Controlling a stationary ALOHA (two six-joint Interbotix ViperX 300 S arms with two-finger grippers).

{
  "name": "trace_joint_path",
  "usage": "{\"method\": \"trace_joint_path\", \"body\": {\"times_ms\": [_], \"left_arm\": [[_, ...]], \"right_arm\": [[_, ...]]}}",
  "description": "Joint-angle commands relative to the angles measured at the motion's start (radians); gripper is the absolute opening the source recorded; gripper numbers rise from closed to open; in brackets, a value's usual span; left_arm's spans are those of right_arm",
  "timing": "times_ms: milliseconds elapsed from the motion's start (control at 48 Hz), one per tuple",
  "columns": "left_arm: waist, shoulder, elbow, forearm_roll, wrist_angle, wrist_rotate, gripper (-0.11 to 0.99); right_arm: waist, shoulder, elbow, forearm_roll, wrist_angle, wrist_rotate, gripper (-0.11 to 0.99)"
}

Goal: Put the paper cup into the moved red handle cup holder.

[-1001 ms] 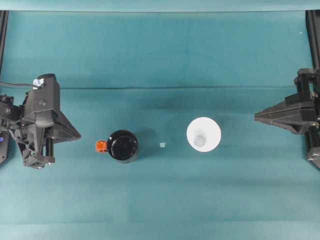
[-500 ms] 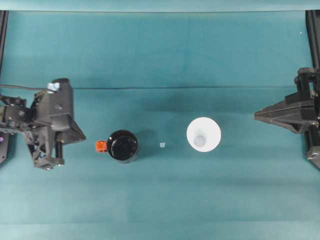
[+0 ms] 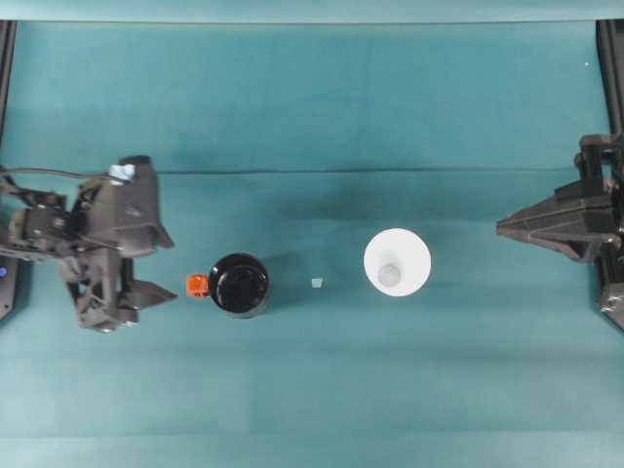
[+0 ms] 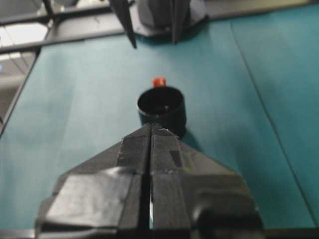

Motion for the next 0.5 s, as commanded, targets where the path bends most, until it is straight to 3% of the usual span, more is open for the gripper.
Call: {"method": "trace_joint_path", "body": {"times_ms": [0, 479], "left_arm": [[-0.002, 0.041, -0.028, 0.003, -0.005, -0.003, 0.96], [0.002, 0.245, -0.035, 0.002, -0.126, -0.003, 0.96]], "right_arm": [[-0.002, 0.005, -0.025, 0.003, 0.0, 0.009, -0.11], [-0.002, 0.006, -0.025, 0.003, 0.011, 0.009, -0.11]]}}
